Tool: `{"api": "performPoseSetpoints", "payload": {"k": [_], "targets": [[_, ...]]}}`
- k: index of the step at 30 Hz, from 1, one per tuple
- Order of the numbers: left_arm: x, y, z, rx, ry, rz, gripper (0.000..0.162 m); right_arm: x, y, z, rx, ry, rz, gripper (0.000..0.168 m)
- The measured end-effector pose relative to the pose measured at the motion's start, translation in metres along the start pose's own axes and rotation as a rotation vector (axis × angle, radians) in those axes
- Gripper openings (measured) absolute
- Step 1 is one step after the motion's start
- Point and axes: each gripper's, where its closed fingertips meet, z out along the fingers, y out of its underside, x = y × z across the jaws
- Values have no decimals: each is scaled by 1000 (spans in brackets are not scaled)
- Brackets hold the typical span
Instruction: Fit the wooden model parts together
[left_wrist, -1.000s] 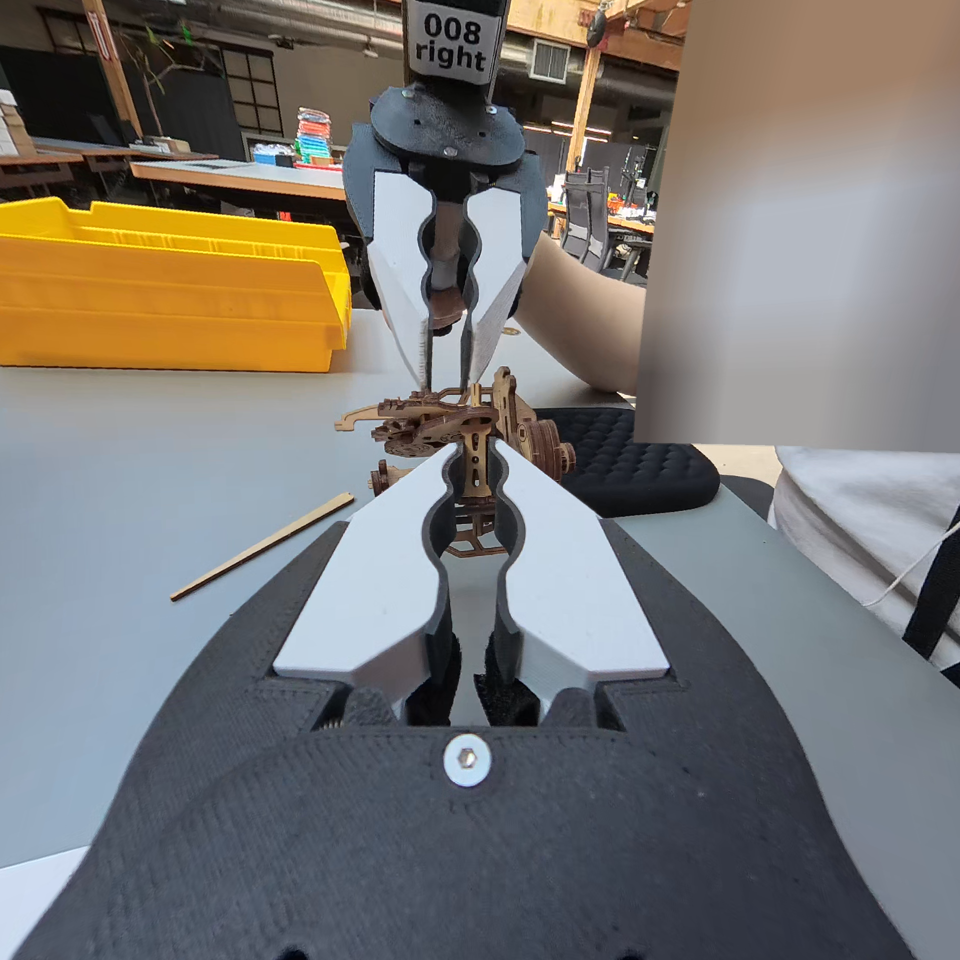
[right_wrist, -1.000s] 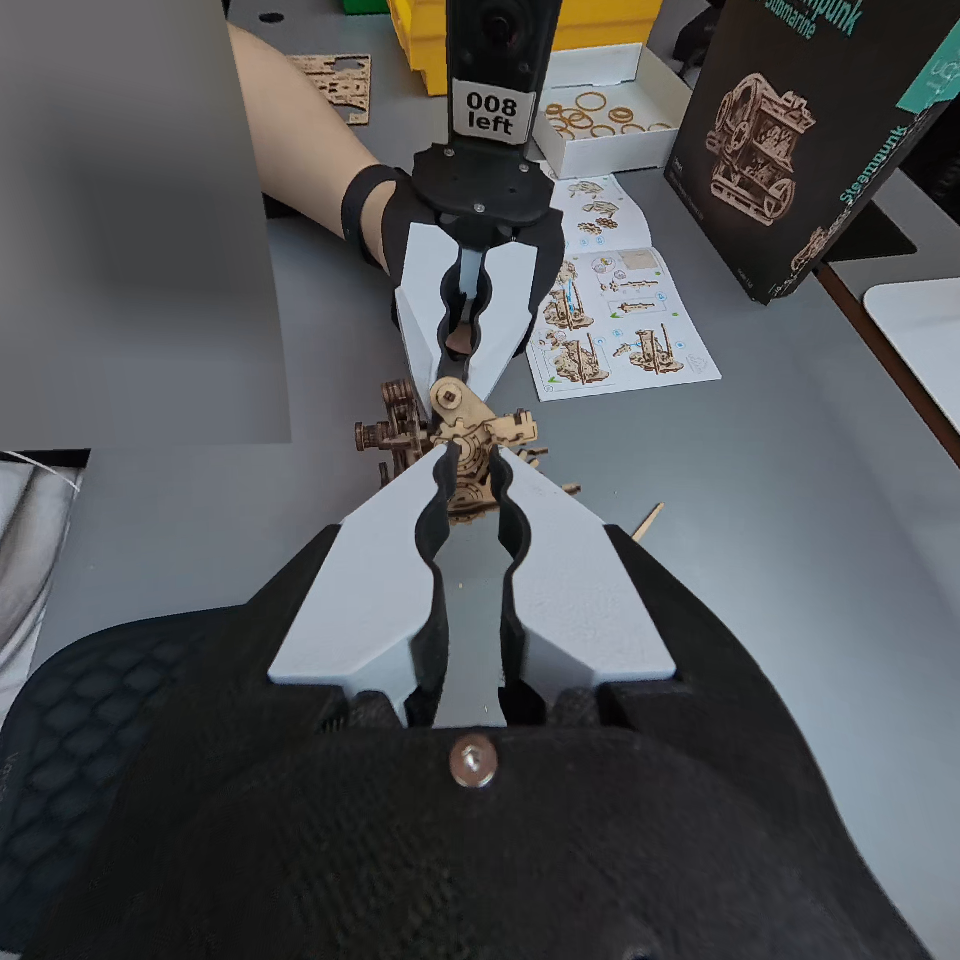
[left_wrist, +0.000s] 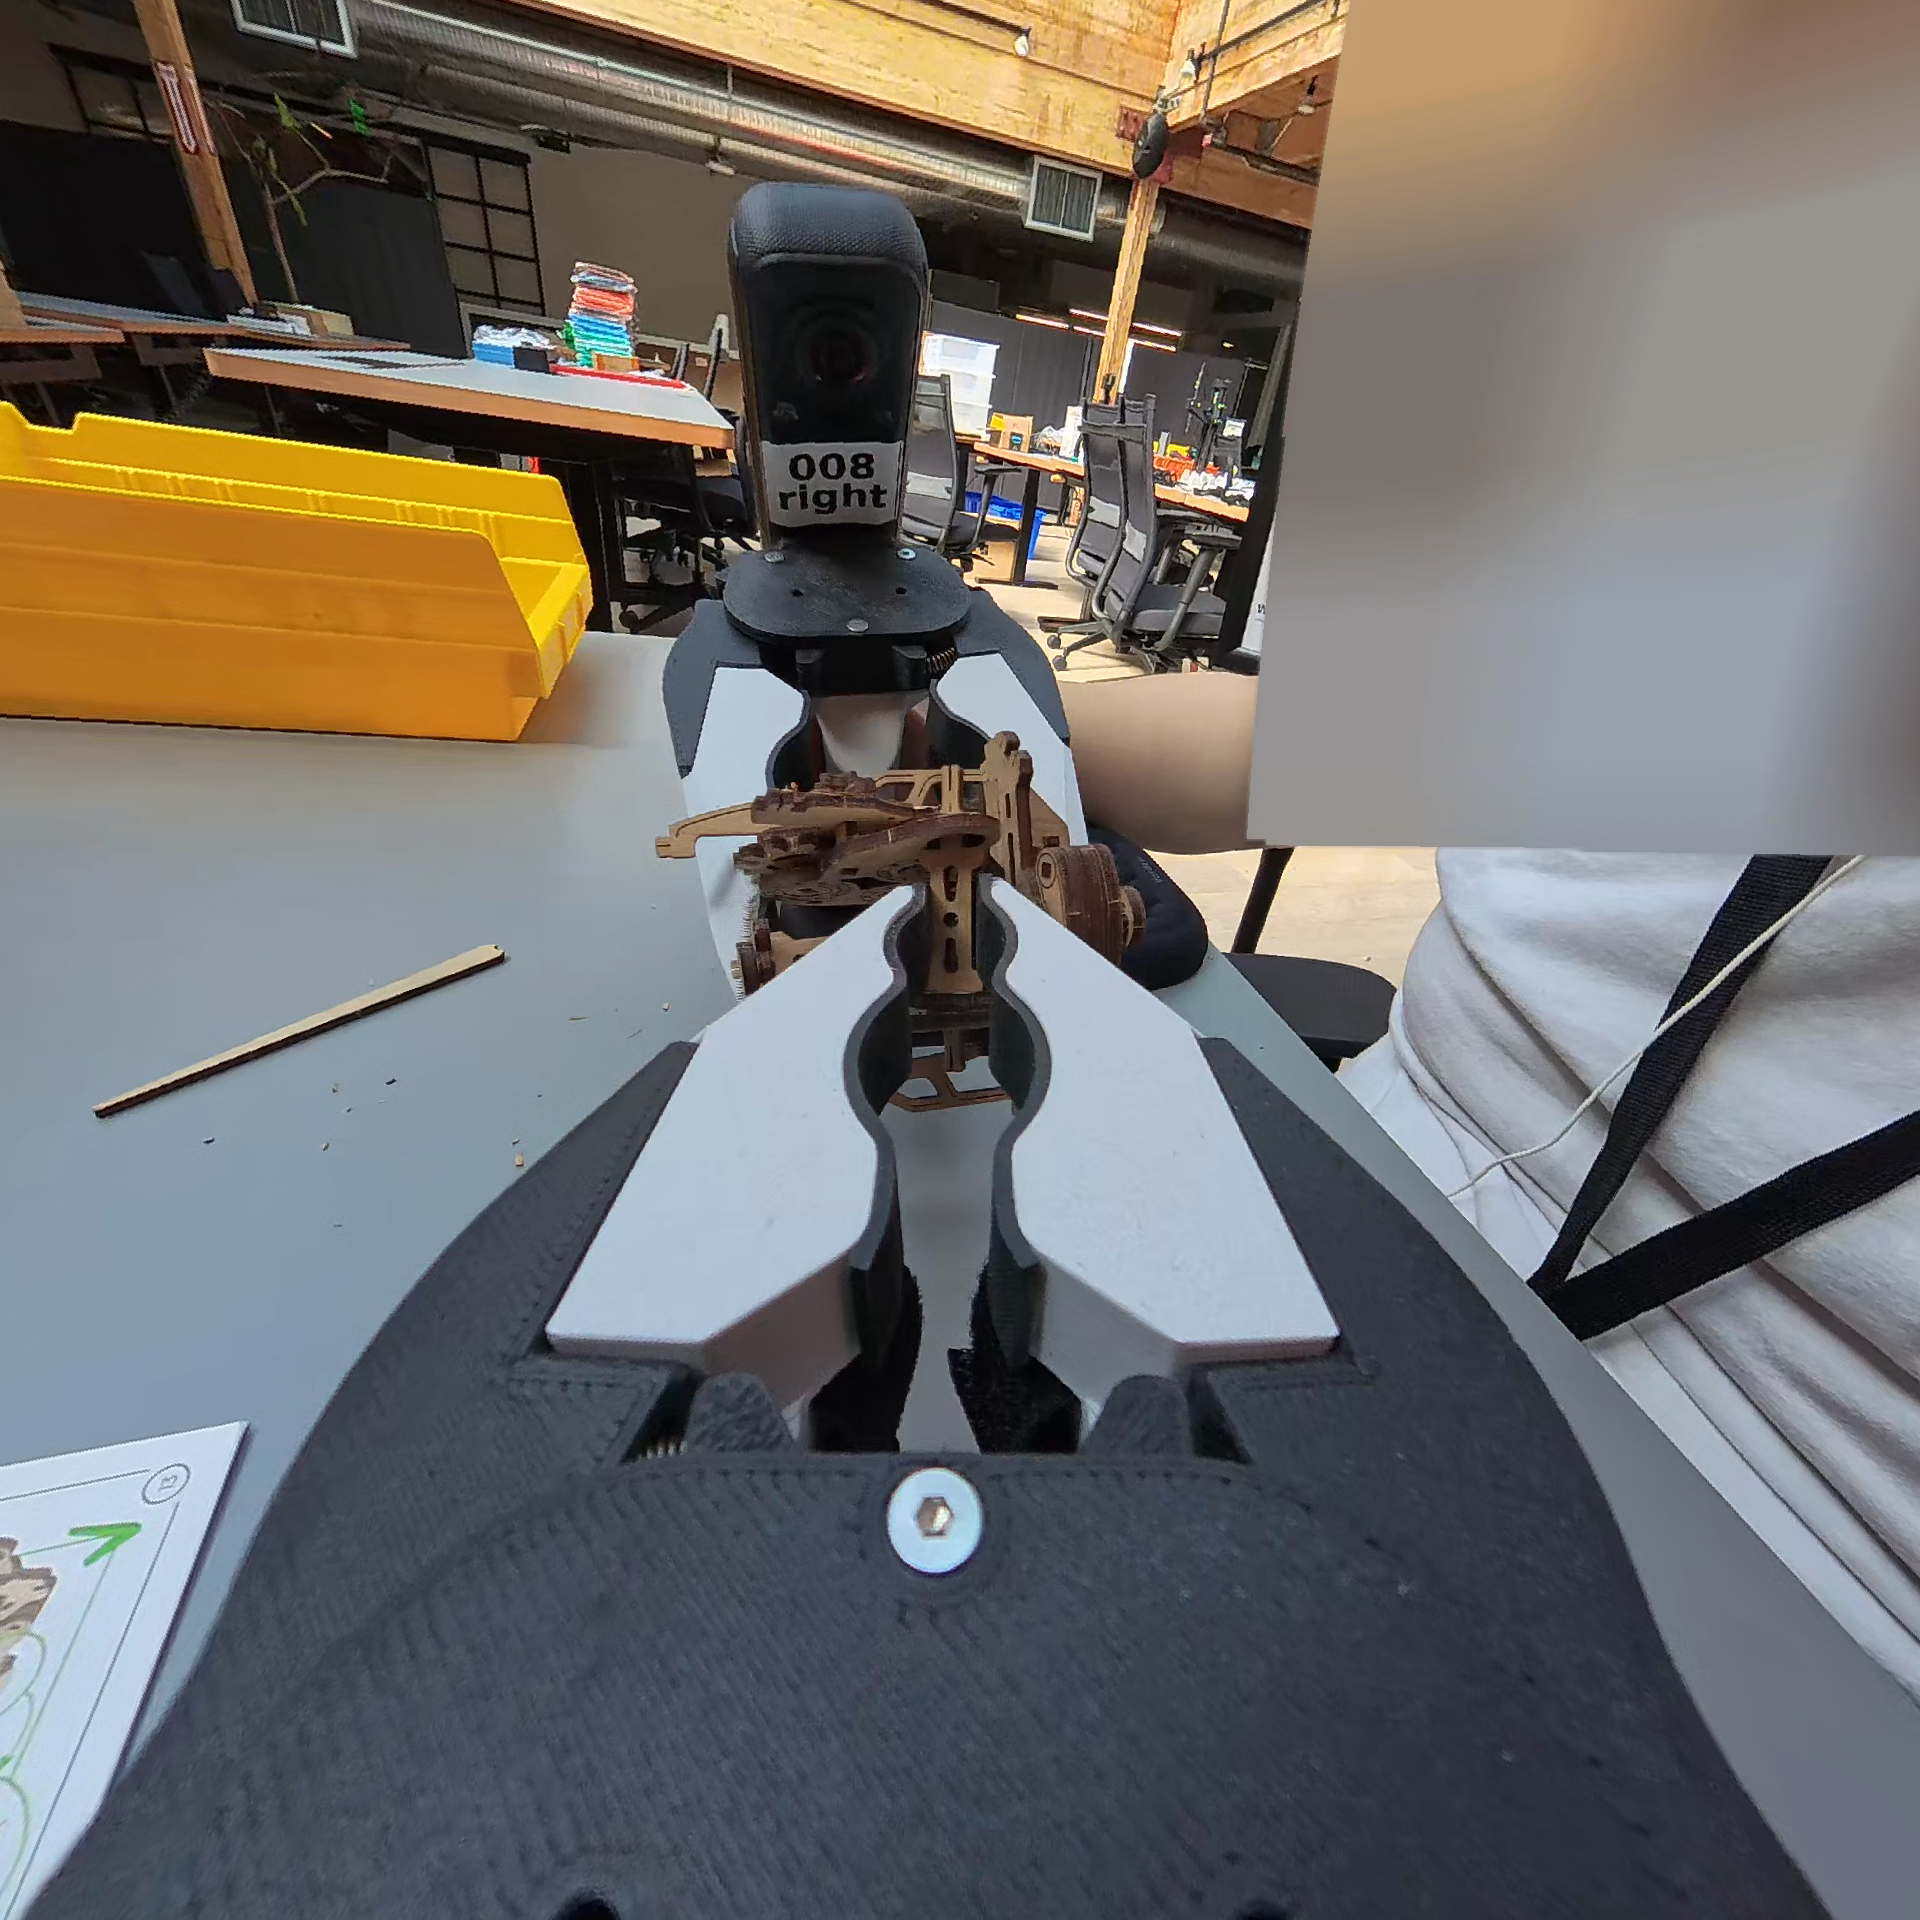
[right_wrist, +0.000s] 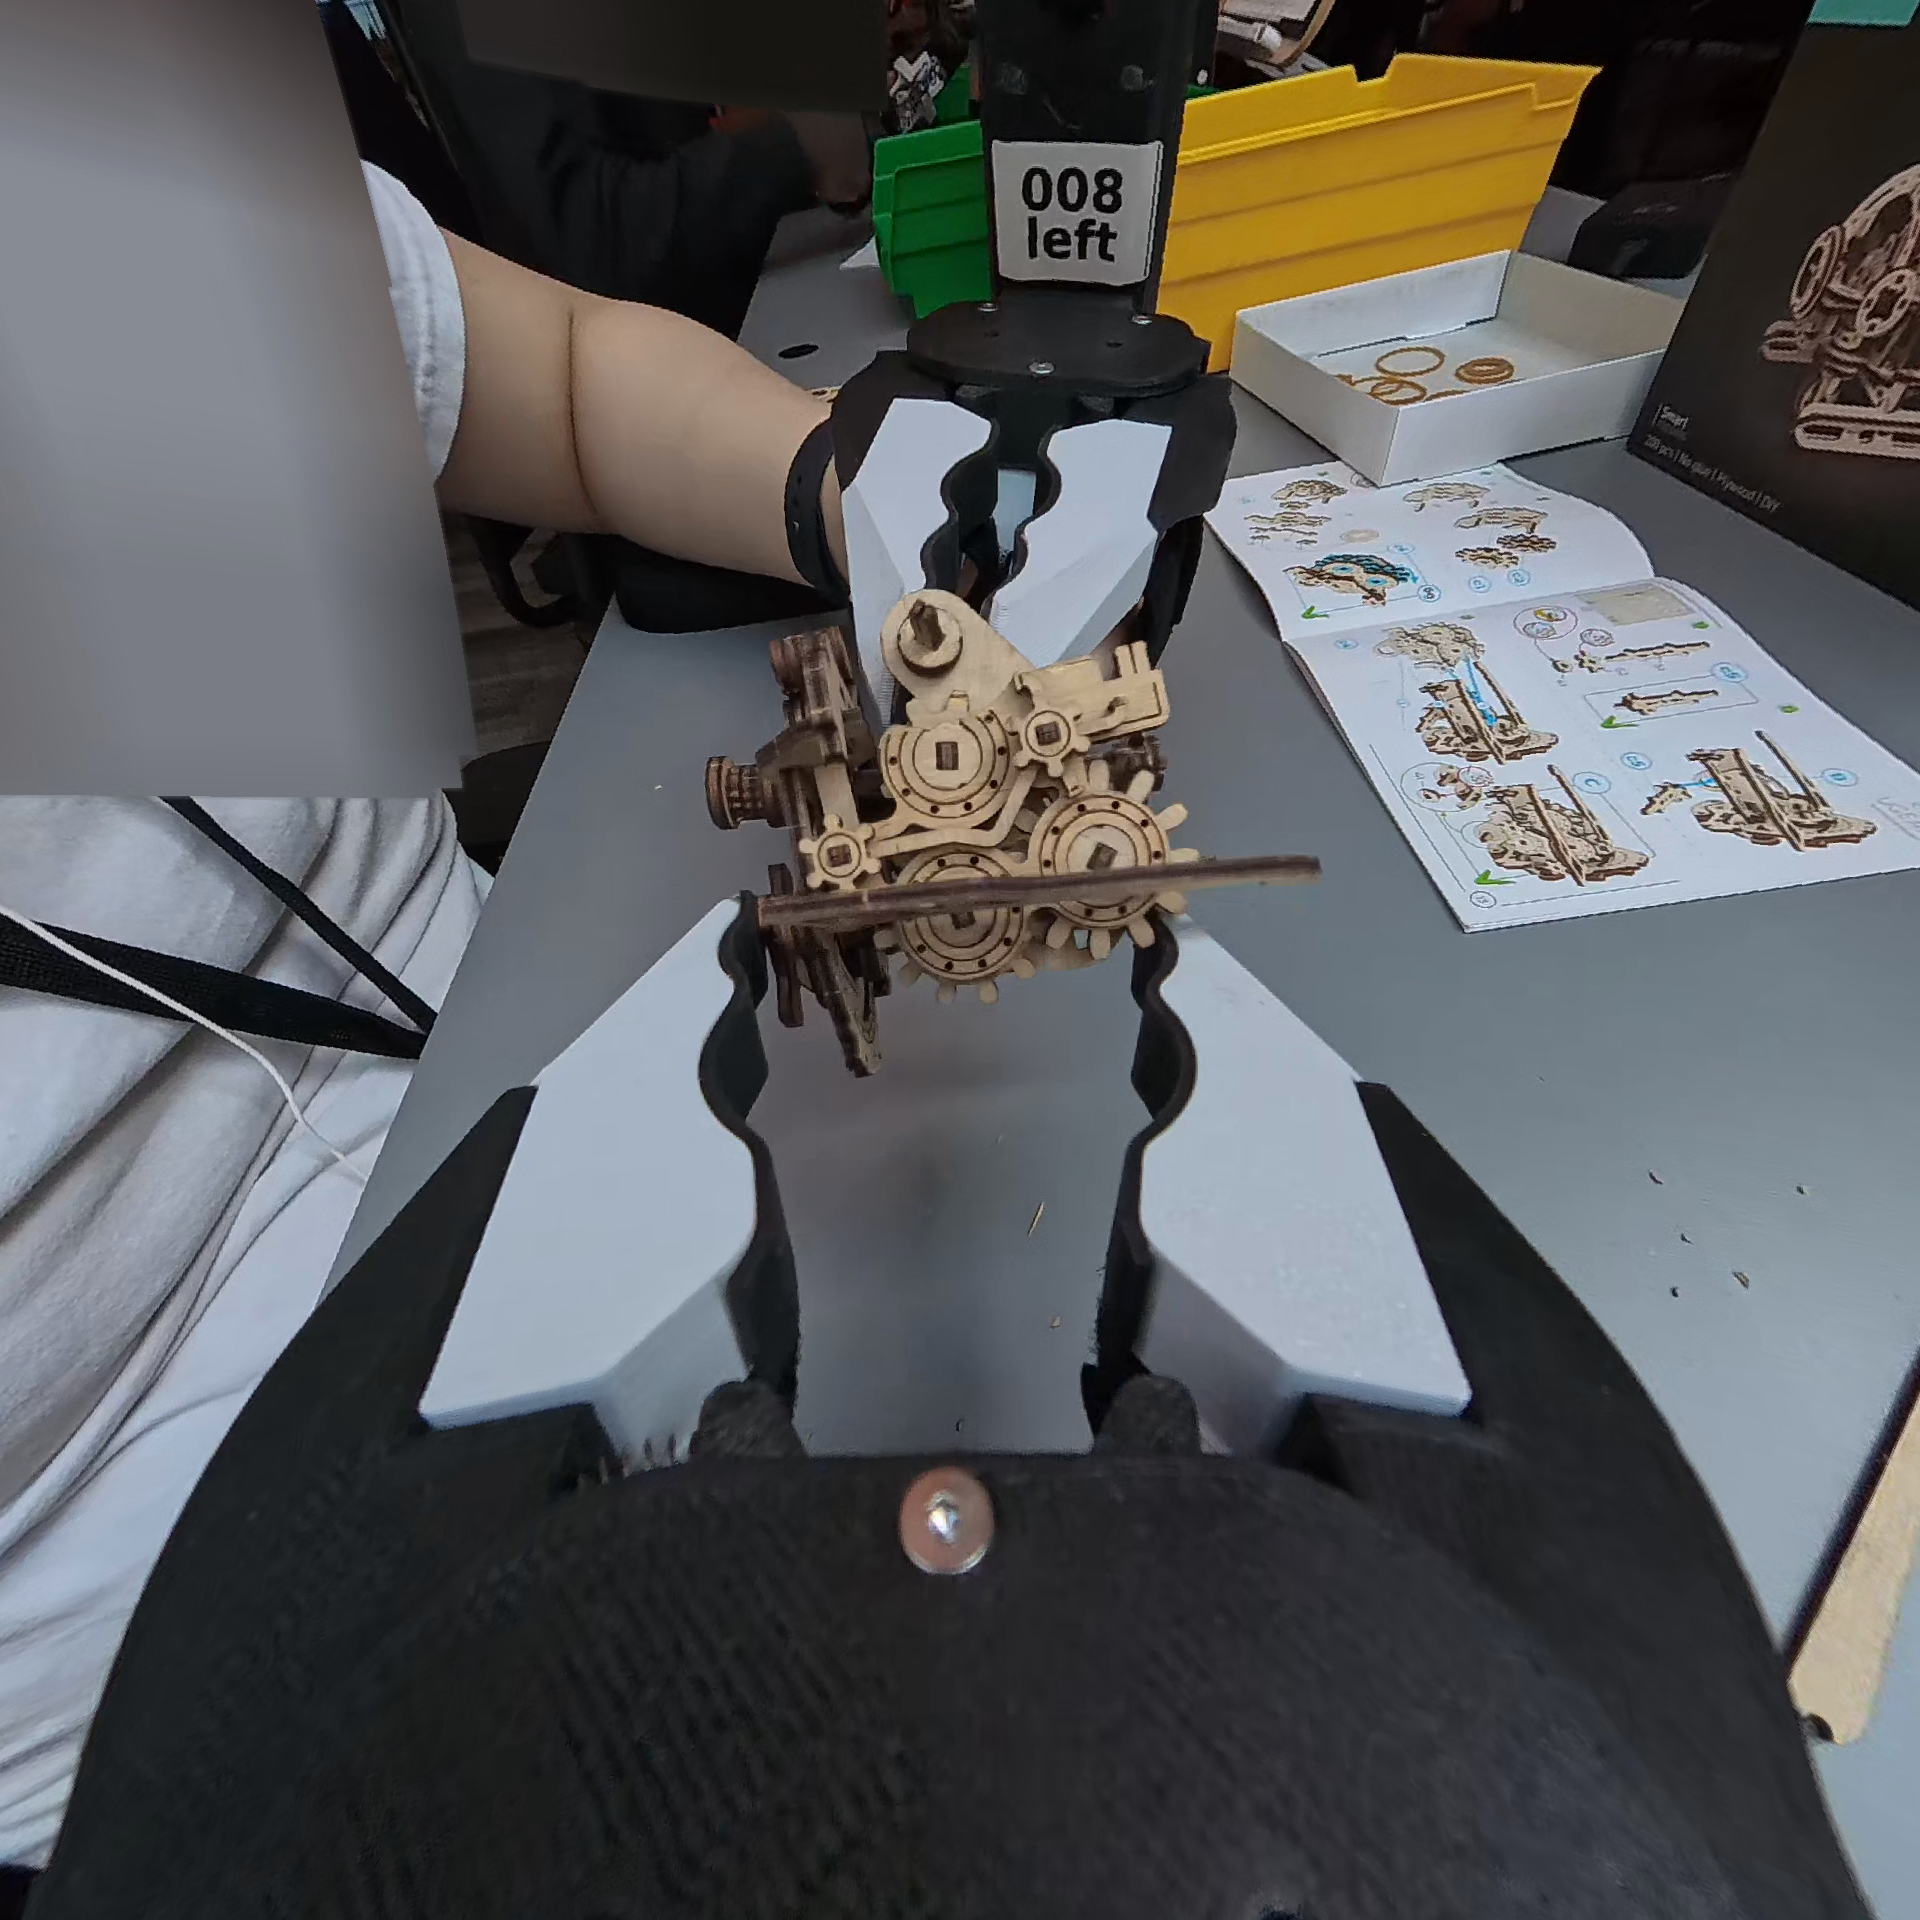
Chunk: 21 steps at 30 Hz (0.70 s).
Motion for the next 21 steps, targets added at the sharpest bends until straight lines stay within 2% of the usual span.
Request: {"api": "performPoseSetpoints", "payload": {"k": [4,13,16,21], "targets": [[-2,9,-1,-77,24,-57,5,3,2,-5,-21,-15,15,66],[-4,46,3,-341,91,-28,8,8,43,-3,-311,-50,-32,65],[-5,54,4,-377,98,-13,7,8,54,-2,-381,-76,-33,65],[-9,54,3,-363,68,-13,6,12,53,-2,-366,-82,-1,64]]}}
